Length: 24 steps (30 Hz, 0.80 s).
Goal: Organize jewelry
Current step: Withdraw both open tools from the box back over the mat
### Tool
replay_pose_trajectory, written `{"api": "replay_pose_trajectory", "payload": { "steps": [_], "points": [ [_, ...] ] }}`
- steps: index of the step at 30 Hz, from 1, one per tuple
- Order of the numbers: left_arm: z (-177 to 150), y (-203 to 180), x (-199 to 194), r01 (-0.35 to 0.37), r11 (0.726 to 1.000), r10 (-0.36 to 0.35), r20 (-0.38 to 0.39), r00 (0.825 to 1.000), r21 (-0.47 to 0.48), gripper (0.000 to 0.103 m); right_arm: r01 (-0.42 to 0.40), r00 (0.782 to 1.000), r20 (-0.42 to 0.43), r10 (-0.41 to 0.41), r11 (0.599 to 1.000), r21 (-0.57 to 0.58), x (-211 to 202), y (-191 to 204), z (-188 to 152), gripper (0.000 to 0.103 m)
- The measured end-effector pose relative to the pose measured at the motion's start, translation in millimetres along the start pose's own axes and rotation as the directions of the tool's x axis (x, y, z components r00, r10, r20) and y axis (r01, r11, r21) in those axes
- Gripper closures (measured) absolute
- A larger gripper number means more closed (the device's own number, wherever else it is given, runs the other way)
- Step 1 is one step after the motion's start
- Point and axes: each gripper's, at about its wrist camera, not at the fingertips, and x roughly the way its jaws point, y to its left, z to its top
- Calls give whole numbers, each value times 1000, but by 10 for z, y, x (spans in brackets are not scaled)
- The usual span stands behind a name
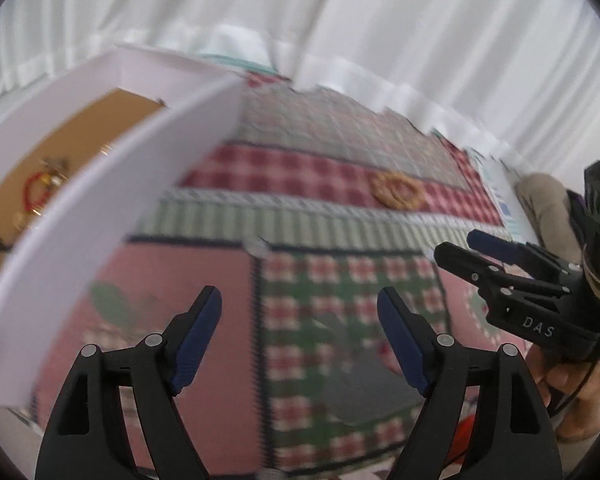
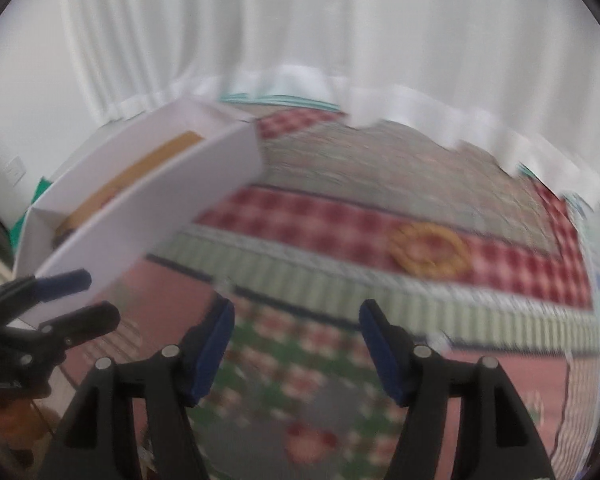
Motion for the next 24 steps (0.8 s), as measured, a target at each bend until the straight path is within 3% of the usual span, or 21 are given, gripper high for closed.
{"api": "replay_pose_trajectory", "payload": {
  "steps": [5,11,24],
  "points": [
    [-234,-289,100,-47,996,49,-28,998,77,18,46,999,-11,-46,994,100,-142,-369,-457,36],
    [-464,-470,242,-83,991,90,-67,994,105,16,77,995,-71,-68,988,133,-125,-521,-845,36],
    [-579,-464,296,-121,988,129,-87,988,93,15,85,993,-100,-68,979,186,-120,-687,-1088,36]
  ]
}}
